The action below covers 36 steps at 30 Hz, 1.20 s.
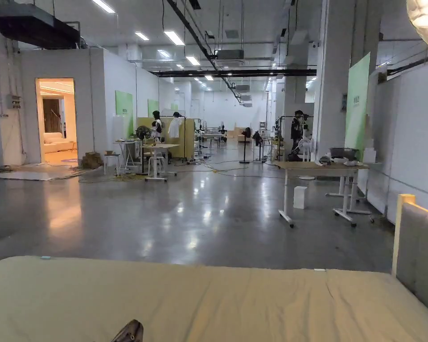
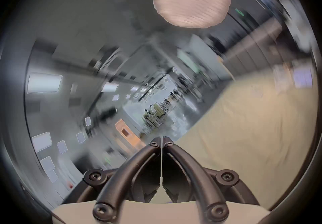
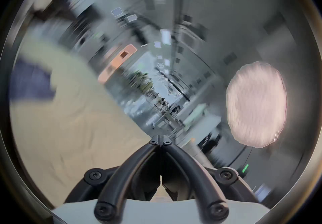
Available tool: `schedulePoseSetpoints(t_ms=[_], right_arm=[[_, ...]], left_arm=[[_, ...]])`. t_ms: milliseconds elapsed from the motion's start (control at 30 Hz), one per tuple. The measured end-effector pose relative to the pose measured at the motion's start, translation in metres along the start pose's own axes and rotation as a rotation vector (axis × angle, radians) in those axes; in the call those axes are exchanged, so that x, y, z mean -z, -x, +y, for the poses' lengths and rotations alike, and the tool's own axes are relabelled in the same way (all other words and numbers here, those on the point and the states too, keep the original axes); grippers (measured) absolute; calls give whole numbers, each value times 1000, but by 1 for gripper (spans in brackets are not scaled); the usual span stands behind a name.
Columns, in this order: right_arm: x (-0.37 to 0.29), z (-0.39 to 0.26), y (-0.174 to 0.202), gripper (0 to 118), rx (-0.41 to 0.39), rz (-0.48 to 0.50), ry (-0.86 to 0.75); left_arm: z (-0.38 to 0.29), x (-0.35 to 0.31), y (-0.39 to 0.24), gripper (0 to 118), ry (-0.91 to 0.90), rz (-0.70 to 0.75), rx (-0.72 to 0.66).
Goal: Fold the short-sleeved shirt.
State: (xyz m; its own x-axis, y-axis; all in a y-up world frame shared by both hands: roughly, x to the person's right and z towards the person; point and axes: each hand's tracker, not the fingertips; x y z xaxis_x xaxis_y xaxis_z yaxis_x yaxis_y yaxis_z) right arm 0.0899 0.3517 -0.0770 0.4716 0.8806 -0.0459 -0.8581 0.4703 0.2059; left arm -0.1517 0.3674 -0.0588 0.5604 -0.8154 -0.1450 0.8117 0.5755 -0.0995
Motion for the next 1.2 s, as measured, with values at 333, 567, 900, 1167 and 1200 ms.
schedulePoseSetpoints(t_ms=[333, 567, 900, 1167, 1200], right_arm=[[-15, -38, 98, 0, -639, 368, -42], [-9, -40, 73, 0, -584, 326, -46], [-5, -41, -14, 0, 848, 30, 50], [-13, -40, 4, 0, 948, 50, 74], [-13, -39, 4, 0, 950, 53, 75]], left_arm=[[-83, -38, -128, 1, -102, -475, 933], [-38, -24, -65, 1, 8, -384, 443], [-46, -28, 31, 1, -50, -263, -1128], [-40, -37, 13, 1, 15, -264, -963], [-40, -37, 14, 1, 16, -260, -946]])
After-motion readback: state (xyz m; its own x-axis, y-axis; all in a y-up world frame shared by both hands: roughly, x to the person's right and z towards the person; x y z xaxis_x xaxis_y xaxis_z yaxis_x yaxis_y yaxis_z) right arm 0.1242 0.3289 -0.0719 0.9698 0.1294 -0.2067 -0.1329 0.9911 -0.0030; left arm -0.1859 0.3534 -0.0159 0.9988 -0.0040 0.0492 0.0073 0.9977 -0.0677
